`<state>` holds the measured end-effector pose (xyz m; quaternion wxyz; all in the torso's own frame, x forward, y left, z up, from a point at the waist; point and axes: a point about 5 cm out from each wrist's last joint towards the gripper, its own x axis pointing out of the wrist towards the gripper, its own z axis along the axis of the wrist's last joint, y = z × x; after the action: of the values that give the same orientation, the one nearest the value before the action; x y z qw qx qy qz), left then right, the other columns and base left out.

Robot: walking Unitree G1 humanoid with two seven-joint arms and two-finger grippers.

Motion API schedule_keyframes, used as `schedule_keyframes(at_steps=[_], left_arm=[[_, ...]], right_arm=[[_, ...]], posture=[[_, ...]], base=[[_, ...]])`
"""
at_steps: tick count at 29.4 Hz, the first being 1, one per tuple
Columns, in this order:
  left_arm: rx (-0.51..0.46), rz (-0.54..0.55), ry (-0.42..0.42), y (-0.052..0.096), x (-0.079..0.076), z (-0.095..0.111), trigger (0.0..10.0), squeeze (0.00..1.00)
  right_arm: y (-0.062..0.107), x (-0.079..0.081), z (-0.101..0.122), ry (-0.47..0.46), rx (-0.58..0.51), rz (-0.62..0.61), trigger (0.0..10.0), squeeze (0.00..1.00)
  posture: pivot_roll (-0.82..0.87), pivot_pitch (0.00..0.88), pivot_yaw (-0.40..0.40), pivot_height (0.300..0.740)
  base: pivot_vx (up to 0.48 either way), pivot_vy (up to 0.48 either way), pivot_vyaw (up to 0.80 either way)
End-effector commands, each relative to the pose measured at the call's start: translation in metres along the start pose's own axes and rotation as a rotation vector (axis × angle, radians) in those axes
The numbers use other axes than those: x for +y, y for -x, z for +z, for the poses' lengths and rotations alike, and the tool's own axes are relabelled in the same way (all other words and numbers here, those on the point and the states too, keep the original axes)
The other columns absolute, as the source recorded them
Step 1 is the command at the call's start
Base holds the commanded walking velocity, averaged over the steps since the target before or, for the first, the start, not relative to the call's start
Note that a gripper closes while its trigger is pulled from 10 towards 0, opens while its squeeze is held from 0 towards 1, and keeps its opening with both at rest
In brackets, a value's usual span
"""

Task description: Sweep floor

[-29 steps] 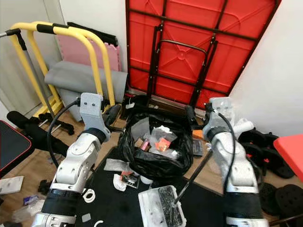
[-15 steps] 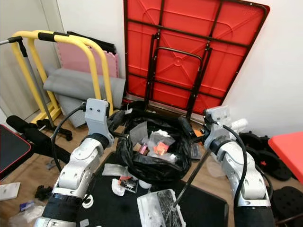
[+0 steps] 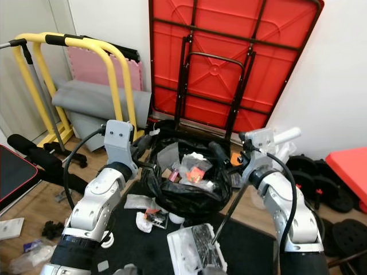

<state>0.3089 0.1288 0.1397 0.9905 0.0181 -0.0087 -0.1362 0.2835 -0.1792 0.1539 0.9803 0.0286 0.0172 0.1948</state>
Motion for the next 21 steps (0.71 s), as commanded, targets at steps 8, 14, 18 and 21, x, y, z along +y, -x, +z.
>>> schedule_keyframes(at_steps=[8, 14, 18, 21], left_arm=[[0.019, -0.066, -0.008, 0.0, -0.005, -0.003, 10.0, 0.0], [0.02, -0.067, -0.011, 0.0, -0.005, -0.002, 10.0, 0.0], [0.02, -0.069, -0.013, 0.0, -0.005, -0.002, 10.0, 0.0], [0.019, -0.07, -0.014, 0.0, -0.005, -0.002, 10.0, 0.0]], right_arm=[[0.002, -0.006, -0.001, 0.009, 0.008, -0.032, 10.0, 0.0], [0.001, -0.013, -0.004, 0.015, 0.029, -0.09, 10.0, 0.0], [0.0, -0.018, -0.004, 0.012, 0.032, -0.125, 10.0, 0.0], [0.0, -0.019, -0.004, 0.012, 0.033, -0.13, 10.0, 0.0]], posture=[[-0.16, 0.011, -0.148, 0.615], [-0.16, 0.013, -0.147, 0.595], [-0.16, 0.014, -0.146, 0.58], [-0.16, 0.014, -0.146, 0.575]], base=[[0.0, 0.0, 0.0], [0.0, 0.0, 0.0], [0.0, 0.0, 0.0], [0.0, 0.0, 0.0]])
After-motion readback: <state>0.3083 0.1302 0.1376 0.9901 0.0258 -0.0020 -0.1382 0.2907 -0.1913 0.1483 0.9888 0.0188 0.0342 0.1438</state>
